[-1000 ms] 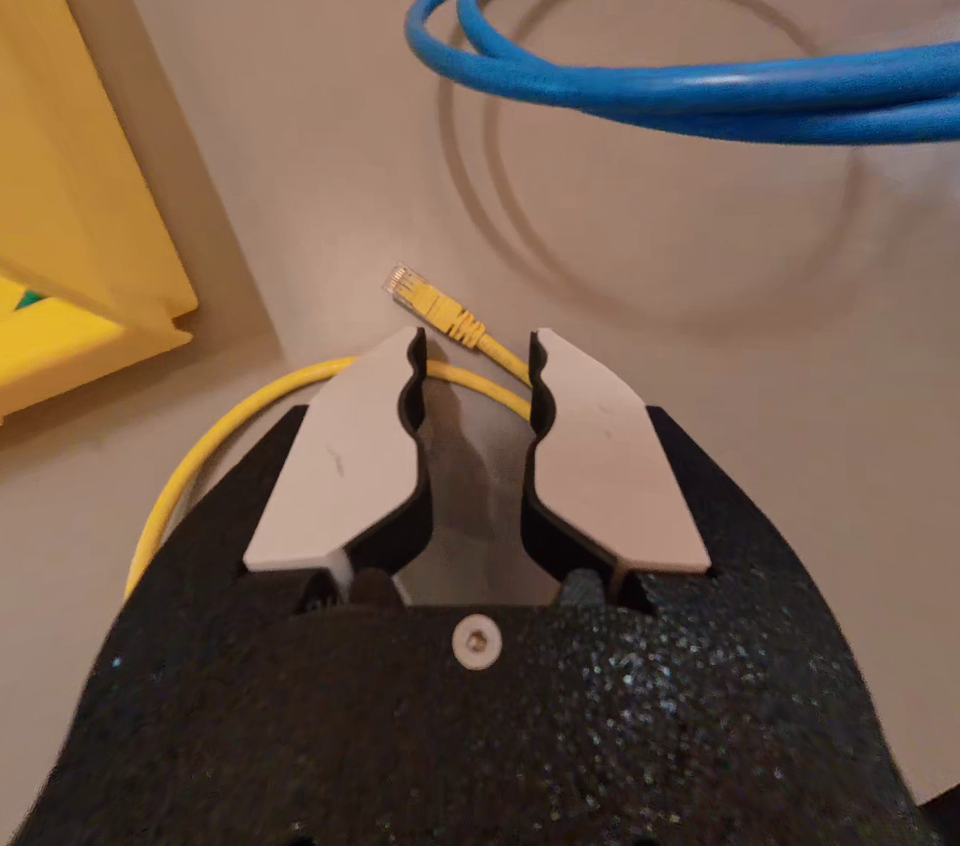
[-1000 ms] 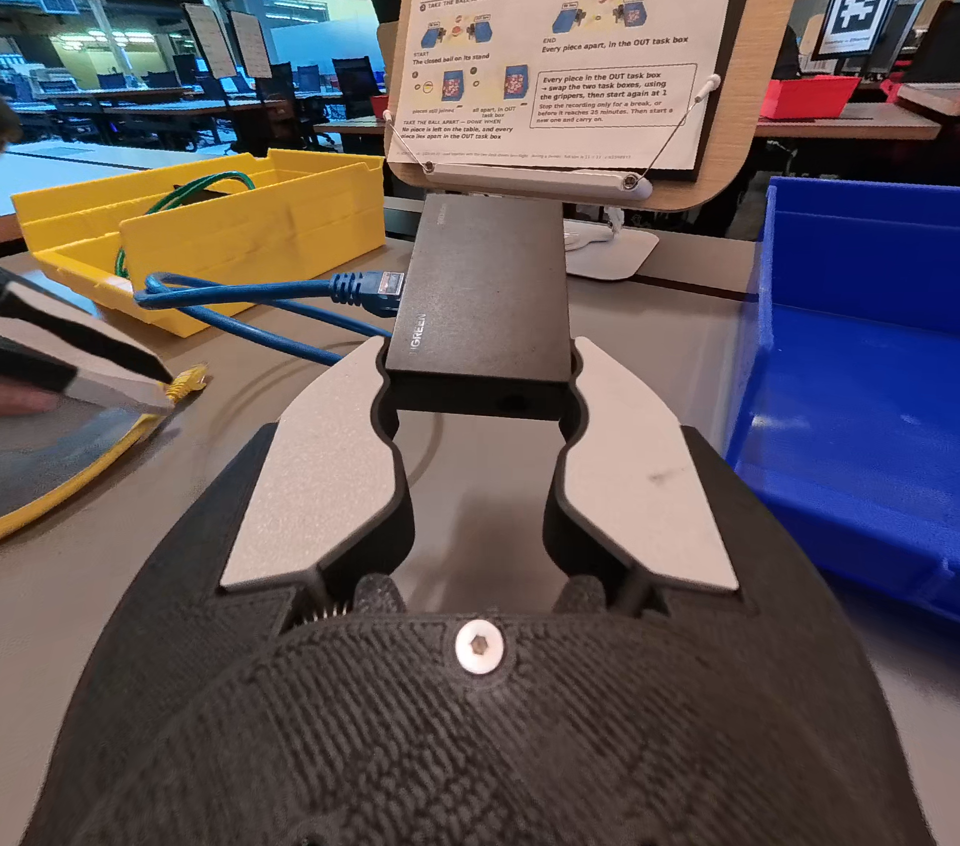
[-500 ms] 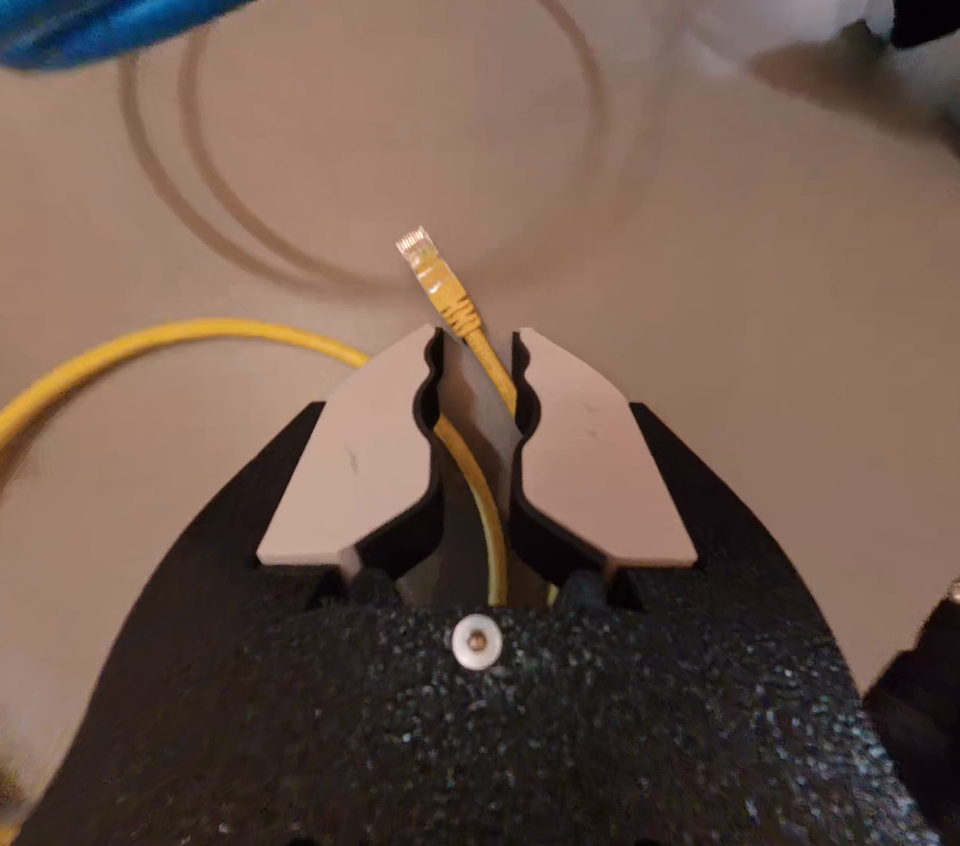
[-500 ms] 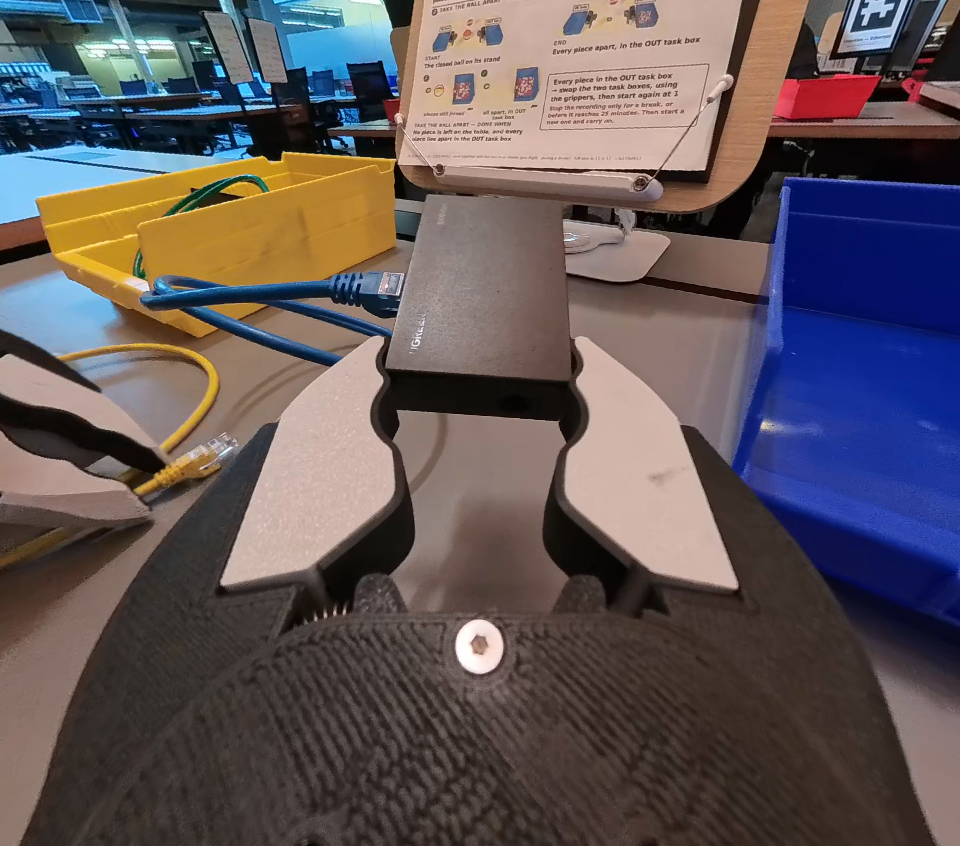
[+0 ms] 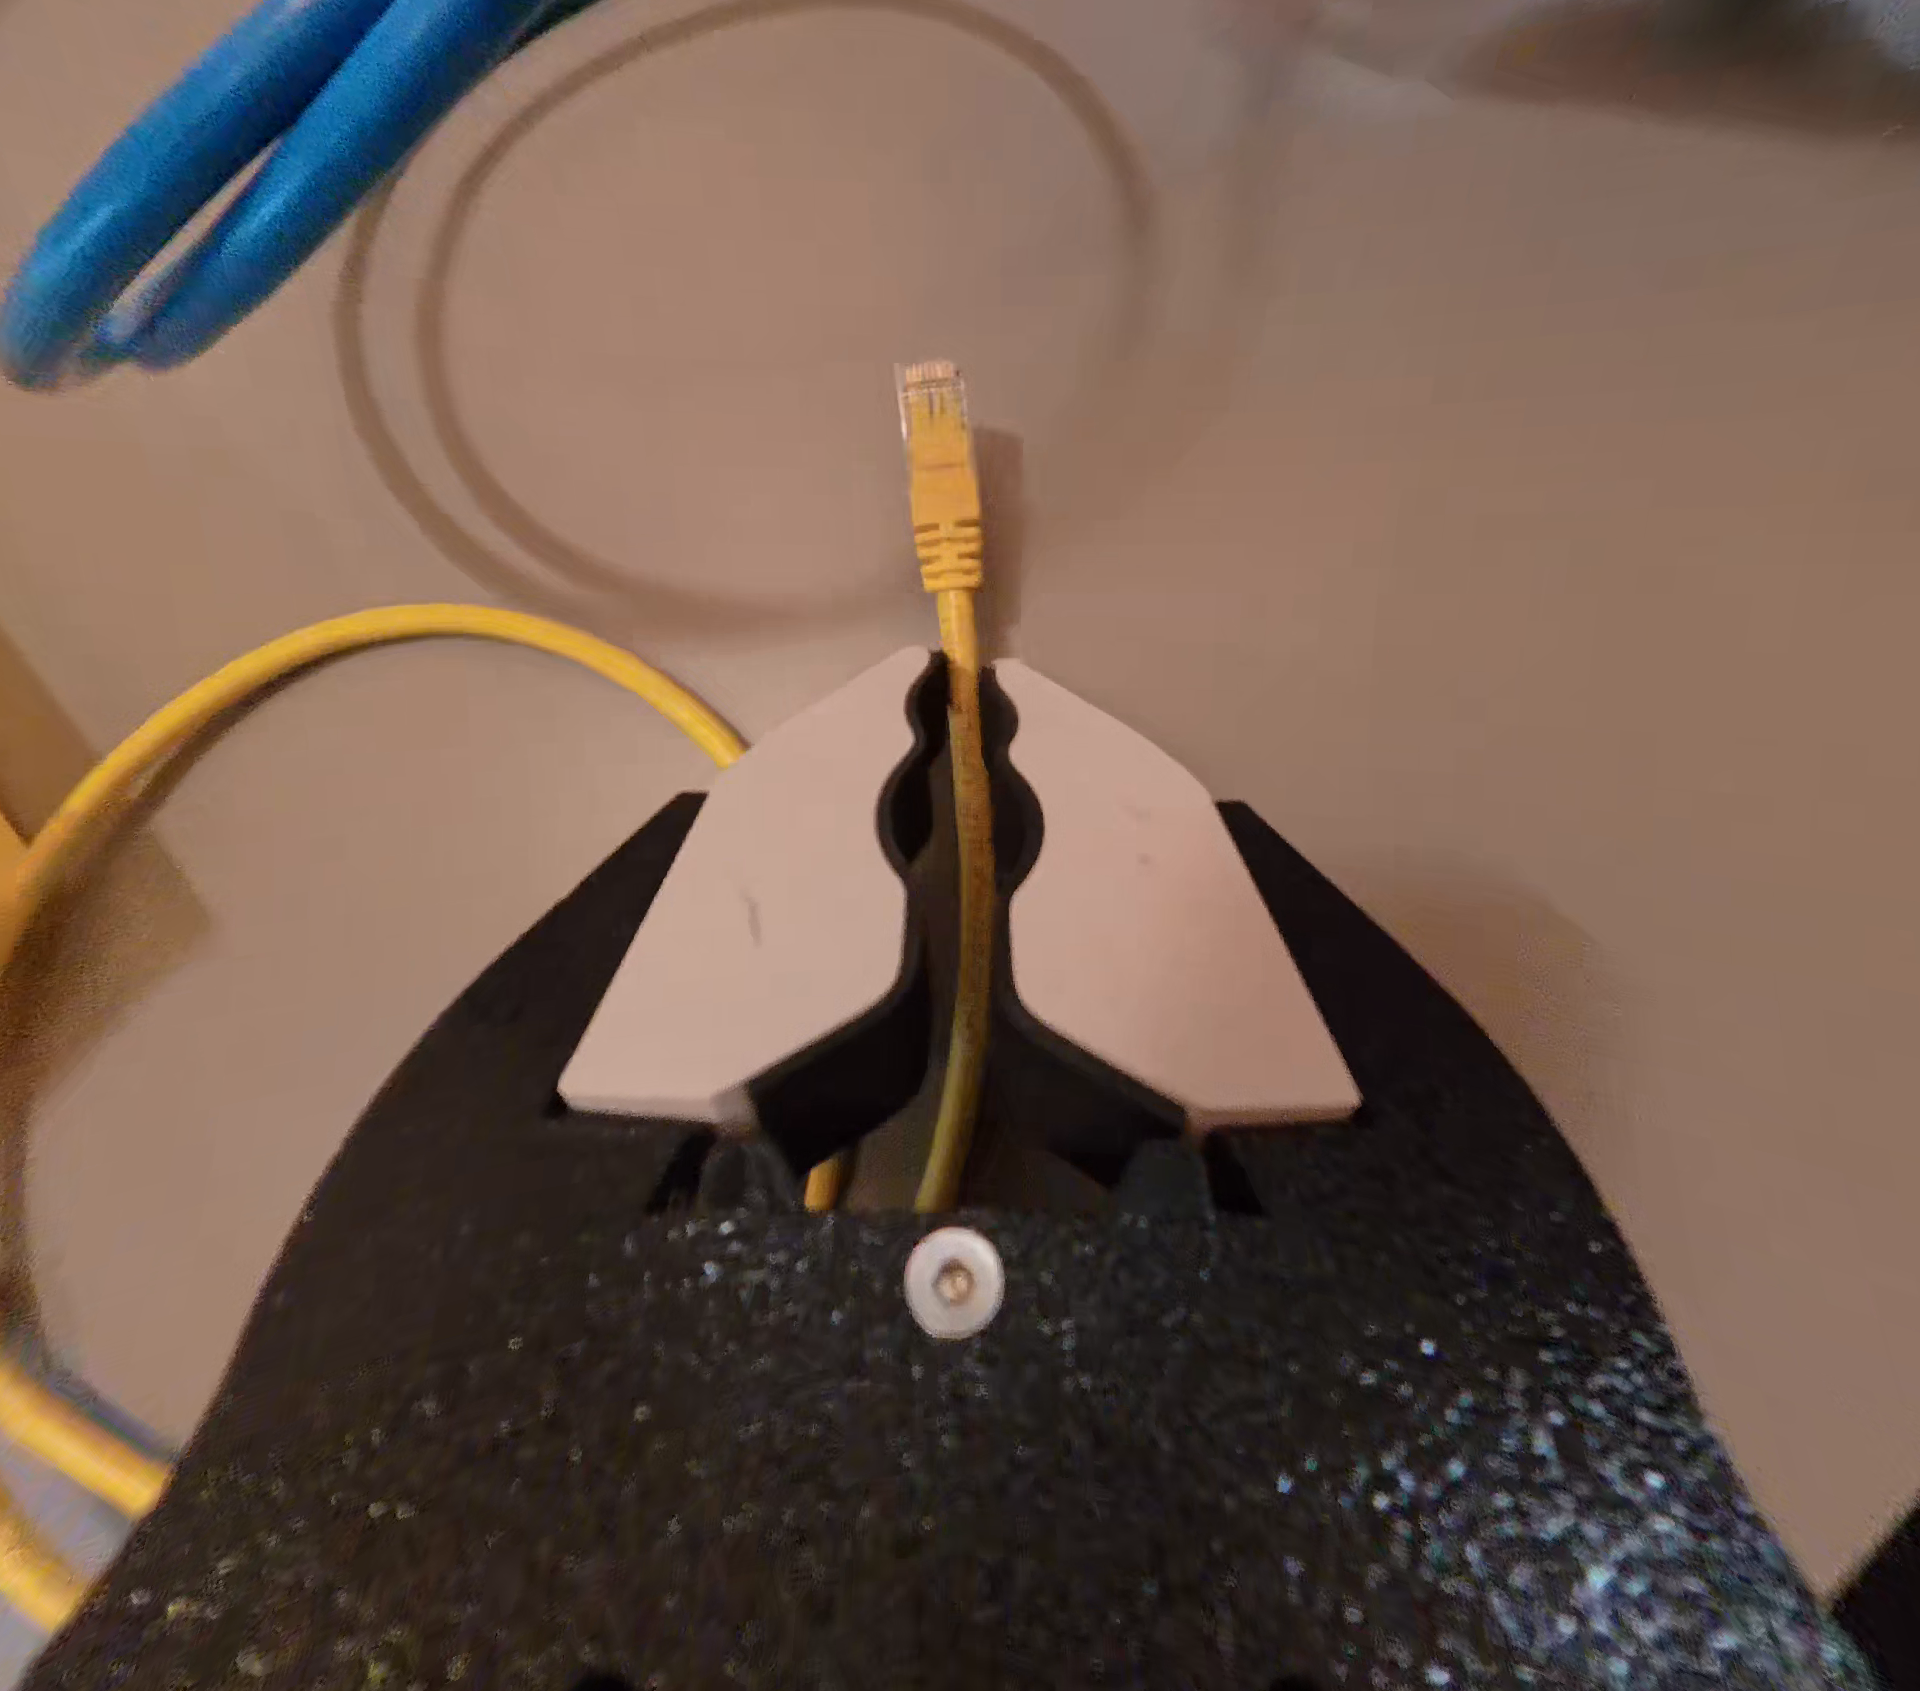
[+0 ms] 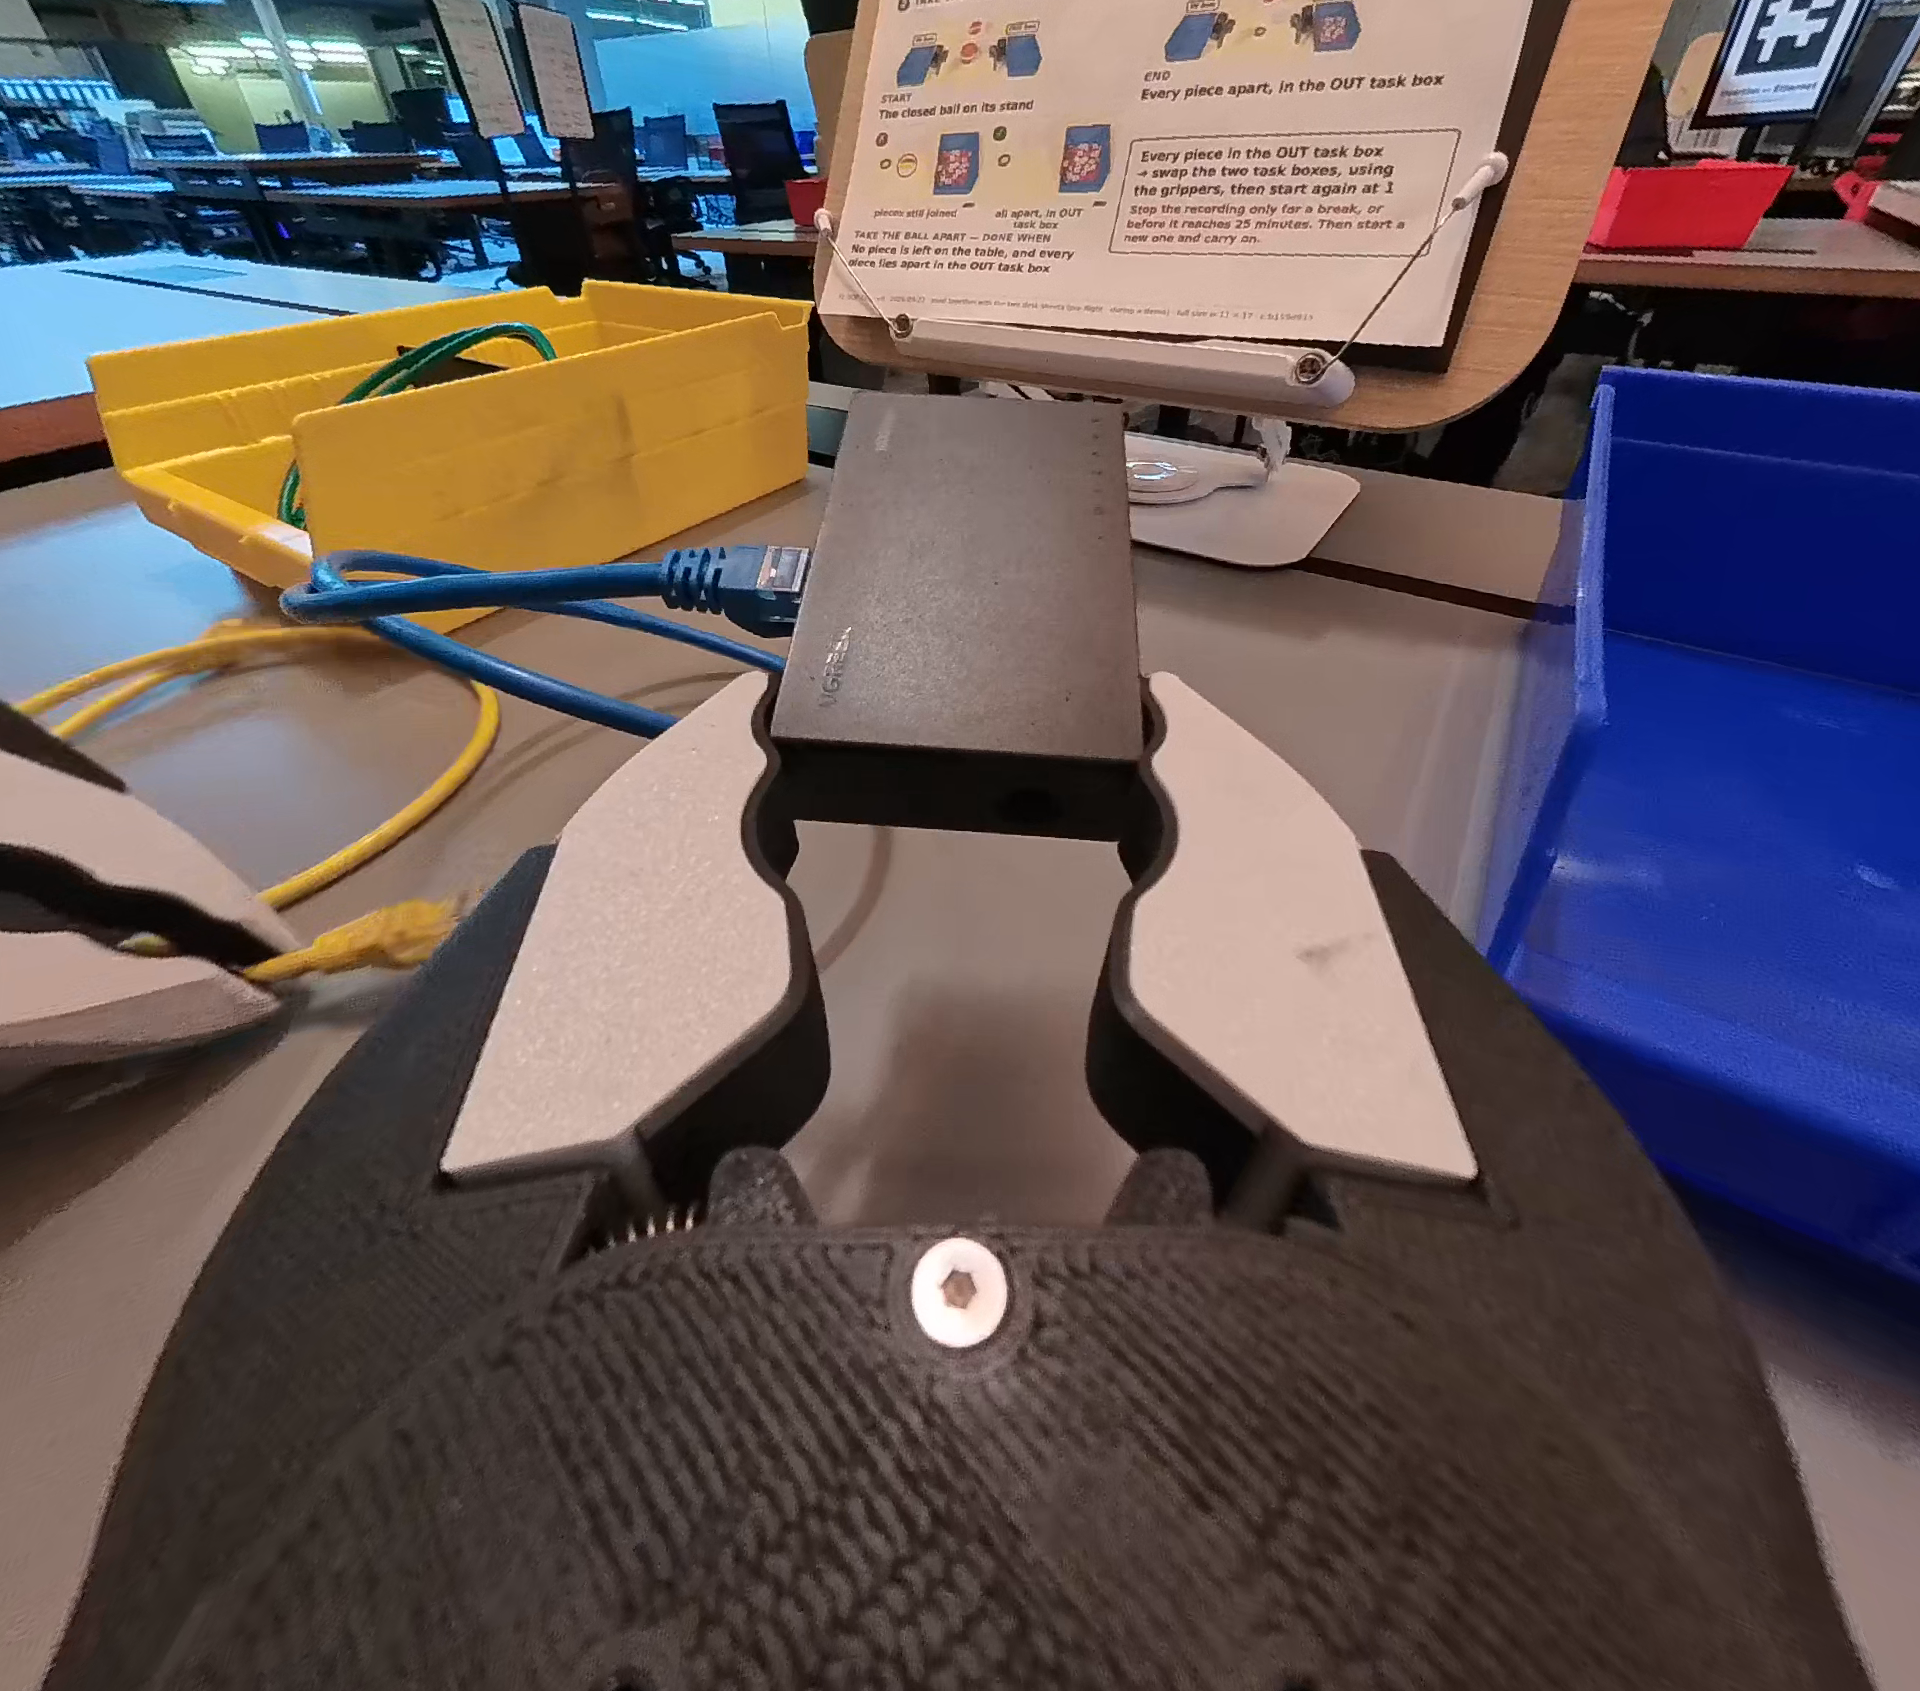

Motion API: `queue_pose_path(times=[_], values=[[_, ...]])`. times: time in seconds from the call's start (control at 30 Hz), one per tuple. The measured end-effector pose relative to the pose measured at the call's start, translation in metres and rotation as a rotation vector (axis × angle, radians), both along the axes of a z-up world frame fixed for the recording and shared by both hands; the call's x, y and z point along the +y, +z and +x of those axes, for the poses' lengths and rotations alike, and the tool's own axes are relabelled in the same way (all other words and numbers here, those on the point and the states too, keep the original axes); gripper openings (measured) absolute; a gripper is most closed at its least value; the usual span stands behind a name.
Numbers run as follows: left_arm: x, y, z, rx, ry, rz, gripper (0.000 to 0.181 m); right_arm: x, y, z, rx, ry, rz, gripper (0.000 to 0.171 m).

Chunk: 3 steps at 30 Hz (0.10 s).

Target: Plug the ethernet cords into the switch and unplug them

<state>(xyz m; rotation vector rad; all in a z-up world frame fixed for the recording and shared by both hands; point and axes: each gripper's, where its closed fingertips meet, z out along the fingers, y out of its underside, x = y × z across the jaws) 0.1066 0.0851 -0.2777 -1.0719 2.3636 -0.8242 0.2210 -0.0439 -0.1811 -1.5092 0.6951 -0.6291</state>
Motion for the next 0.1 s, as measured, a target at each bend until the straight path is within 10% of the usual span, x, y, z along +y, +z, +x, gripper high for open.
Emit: queue_pose_path(times=[0.03, 0.1], values=[[-0.002, 0.004, -0.006, 0.011, -0.031, 0.018, 0.005, 0.000, 0.000, 0.000, 0.001, -0.002, 0.001, 0.062], [-0.001, 0.020, -0.017, 0.023, -0.070, 0.070, 0.005, 0.000, 0.000, 0.001, 0.004, -0.002, 0.002, 0.062]])
